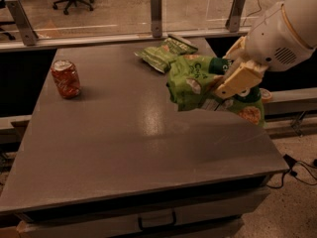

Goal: Move green rice chip bag near coke can

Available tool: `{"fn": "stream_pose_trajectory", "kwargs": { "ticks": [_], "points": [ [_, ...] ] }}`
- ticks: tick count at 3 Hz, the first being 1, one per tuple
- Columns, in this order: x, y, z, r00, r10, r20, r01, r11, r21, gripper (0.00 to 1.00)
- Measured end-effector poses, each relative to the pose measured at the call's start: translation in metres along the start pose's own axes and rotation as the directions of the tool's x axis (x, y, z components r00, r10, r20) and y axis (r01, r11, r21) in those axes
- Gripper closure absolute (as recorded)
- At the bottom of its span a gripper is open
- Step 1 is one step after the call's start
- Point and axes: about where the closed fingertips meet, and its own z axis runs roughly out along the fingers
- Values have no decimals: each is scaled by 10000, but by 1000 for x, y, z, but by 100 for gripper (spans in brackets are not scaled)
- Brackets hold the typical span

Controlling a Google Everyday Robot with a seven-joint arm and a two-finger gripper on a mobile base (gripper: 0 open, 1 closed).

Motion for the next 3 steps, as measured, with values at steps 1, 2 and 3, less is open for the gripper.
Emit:
{"fn": "stream_pose_trajectory", "kwargs": {
  "ticks": [1,2,3],
  "points": [
    [-2,-25,2,9996,-23,276,6,9982,596,100],
    [-22,-63,24,9948,-393,938,295,9941,1042,100],
    [-63,-88,68,9823,-929,1629,809,9936,791,100]
  ]
}}
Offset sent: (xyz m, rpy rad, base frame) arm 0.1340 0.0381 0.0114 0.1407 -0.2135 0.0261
